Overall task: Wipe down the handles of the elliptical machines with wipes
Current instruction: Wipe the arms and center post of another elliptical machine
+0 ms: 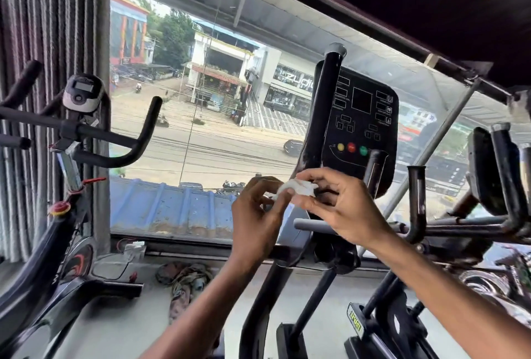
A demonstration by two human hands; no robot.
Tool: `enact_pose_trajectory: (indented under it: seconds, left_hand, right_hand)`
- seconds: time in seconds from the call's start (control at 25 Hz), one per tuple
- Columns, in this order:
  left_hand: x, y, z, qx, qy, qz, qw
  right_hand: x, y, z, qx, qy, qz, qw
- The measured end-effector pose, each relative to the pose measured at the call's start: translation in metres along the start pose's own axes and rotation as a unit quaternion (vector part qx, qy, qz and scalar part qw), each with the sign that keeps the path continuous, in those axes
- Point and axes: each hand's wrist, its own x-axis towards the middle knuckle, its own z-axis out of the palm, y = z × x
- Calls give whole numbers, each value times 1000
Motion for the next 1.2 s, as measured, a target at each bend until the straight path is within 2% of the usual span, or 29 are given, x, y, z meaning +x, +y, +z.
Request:
enact_pose_trajectory:
  seconds: [0.12,0.24,0.36,0.48,0.6,0.76,0.88,1.0,1.08,1.2]
  left_hand:
    - [-9,11,1,-47,-11,-38,998]
    - [-15,19,2,-88,-37,-50,994]
    - [-11,26,4,-60,-26,-65,996]
    - [-2,28,4,-32,47,-57,997]
    - [18,20,4,52,145,2,988]
    - [46,1,18,111,183,32,976]
    - [40,-13,32,113,149,50,981]
    - [17,-36,38,133,69,116,982]
    - [13,-54,35,141,51,154,977]
    - [20,-69,26,169,29,136,976]
  right_hand:
    - [-5,7,4,-28,46,-10,999]
    - [-4,4,6,20,103,27,994]
    - [-3,1,14,49,138,46,988]
    - [-1,3,14,88,183,43,978]
    - [7,12,12,95,236,54,966]
    - [17,28,19,89,302,64,947]
    - [23,38,28,88,333,59,937]
    - [22,43,37,96,337,70,934]
    - [20,44,42,100,334,66,935]
    - [14,47,51,71,323,52,942]
